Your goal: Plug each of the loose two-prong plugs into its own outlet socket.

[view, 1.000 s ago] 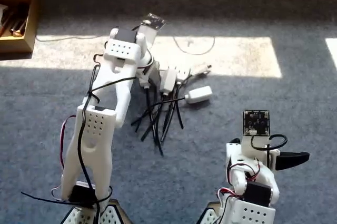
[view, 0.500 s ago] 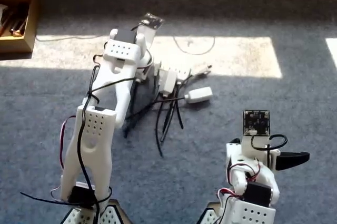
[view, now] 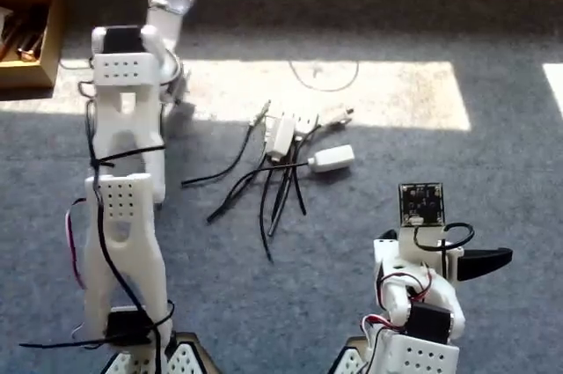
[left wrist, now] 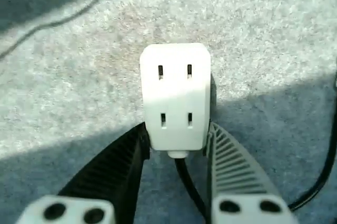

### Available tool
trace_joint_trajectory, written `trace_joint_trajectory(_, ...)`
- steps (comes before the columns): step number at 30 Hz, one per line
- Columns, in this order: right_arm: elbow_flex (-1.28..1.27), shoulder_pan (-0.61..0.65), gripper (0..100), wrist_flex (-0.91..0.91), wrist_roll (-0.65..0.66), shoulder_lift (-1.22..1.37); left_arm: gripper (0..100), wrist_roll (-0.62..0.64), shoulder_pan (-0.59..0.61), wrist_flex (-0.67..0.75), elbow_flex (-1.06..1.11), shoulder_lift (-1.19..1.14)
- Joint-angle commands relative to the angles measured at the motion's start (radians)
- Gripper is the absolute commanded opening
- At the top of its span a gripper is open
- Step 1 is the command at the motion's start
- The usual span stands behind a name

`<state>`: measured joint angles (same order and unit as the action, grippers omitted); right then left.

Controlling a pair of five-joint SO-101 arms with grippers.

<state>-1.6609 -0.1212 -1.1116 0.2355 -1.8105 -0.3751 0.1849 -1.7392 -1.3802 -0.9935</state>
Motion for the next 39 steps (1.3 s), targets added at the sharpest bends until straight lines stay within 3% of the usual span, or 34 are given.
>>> trace_joint_trajectory(1,-0.111,0.007,68.8,0.016,0.009,-0.01,0,-0.077,0.048,-0.037,-0.076,0.186)
trace_joint_trajectory(7,-0.12,0.008,68.8,0.018,0.011,-0.015,0,-0.21,-0.013,-0.04,0.367,0.501)
trace_joint_trajectory(16,-0.124,0.01,68.8,0.018,0.011,-0.015,0,-0.236,-0.374,-0.025,1.262,1.073)
trace_joint_trajectory(20,-0.124,0.01,68.8,0.018,0.011,-0.015,0,-0.307,-0.512,0.137,1.649,1.283)
trace_joint_trajectory(25,-0.124,0.01,68.8,0.018,0.011,-0.015,0,-0.433,-0.596,0.379,2.092,1.465)
trace_joint_trajectory(32,-0.124,0.01,68.8,0.018,0.011,-0.015,0,-0.643,-0.673,0.491,2.4,1.549)
trace_joint_trajectory(39,-0.124,0.01,68.8,0.018,0.011,-0.015,1,-0.703,-0.677,0.64,2.534,1.543)
